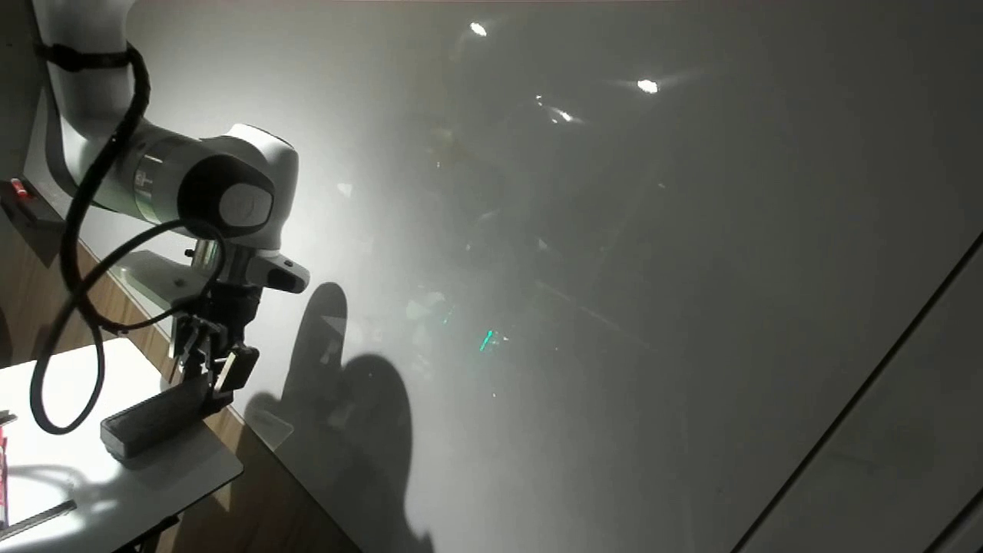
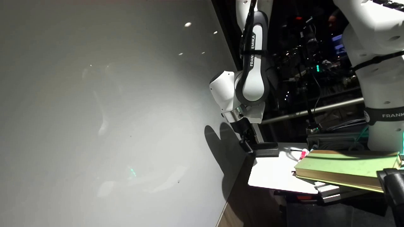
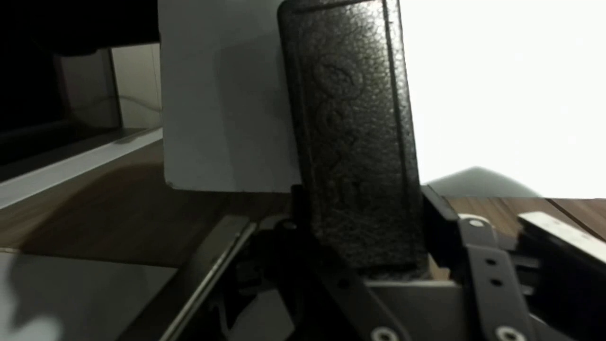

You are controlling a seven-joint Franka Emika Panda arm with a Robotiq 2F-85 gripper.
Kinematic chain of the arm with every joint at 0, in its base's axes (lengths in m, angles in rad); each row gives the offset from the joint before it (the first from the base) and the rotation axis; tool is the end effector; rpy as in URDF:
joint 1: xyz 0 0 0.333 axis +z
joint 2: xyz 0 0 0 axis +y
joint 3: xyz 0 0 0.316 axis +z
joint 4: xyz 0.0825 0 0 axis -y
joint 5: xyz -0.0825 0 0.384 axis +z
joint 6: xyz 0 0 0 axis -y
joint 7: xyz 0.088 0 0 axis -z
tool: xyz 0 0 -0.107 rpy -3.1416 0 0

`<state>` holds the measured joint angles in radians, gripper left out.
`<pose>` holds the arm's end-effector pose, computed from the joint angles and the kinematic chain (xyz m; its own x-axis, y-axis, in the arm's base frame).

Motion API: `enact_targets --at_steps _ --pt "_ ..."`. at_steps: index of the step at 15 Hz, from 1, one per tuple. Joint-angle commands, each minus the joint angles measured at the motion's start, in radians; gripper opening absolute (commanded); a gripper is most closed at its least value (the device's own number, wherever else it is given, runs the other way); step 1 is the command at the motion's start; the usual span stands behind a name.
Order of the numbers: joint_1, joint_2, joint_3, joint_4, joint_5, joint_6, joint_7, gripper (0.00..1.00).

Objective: Pick up the board eraser and erase the words on the marker board

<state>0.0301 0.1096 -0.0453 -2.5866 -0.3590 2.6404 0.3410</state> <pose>0.4370 0.0019 0.2146 0.9990 -0.0378 -0.0244 -0.0329 -0.9842 0.1742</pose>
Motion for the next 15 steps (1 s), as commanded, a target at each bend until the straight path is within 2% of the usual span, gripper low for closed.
enact_targets --at_steps 1,6,15 --pt "0.017 -0.018 0.014 0.035 0.073 -0.088 0.029 0.32" --pt "0.02 -0.008 0.029 0.042 0.131 -0.091 0.028 0.32" --pt "0.018 -0.002 0.033 0.022 0.169 -0.077 0.017 0.32"
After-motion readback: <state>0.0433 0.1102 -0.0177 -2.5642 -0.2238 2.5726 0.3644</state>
